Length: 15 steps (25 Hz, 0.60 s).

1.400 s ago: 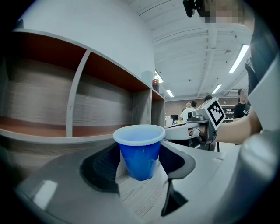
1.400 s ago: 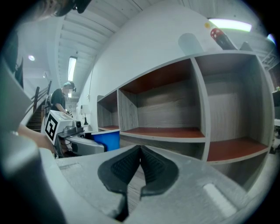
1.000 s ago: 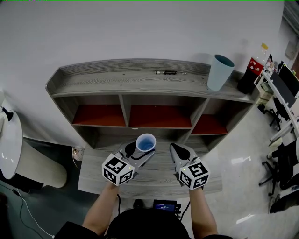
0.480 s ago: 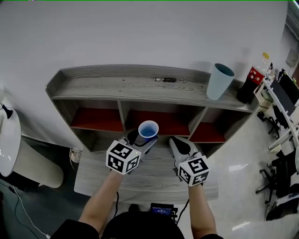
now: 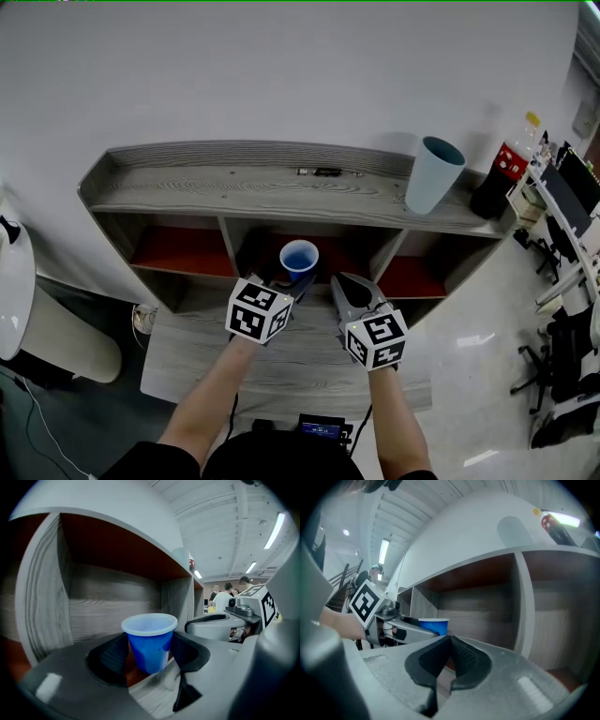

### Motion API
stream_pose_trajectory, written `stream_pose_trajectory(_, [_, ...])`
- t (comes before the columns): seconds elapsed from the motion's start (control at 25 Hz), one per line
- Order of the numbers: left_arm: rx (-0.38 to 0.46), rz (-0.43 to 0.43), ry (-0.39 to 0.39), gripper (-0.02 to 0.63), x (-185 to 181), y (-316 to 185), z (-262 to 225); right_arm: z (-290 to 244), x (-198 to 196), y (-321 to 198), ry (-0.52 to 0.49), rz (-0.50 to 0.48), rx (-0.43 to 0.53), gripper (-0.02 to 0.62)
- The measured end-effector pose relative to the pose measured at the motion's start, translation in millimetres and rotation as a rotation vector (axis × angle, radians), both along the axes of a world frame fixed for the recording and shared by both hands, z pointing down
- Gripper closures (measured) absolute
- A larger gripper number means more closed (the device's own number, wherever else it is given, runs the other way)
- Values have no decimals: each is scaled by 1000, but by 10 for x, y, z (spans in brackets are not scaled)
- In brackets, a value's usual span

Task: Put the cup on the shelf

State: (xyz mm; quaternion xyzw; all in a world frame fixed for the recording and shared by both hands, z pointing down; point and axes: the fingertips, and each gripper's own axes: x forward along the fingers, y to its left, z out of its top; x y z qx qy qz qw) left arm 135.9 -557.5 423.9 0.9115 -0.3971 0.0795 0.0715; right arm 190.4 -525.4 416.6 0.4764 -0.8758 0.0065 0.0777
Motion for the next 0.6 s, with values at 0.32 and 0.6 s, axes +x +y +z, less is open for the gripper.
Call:
stream_pose_trajectory(0.32, [12,-45,-54,318,82,-233,108,60,73,-120,14,-7,-7,597])
stream_pose_trajectory(0.6, [21,-78,-153,314,142,-304,186,77,82,-156,16,-18,-5,597])
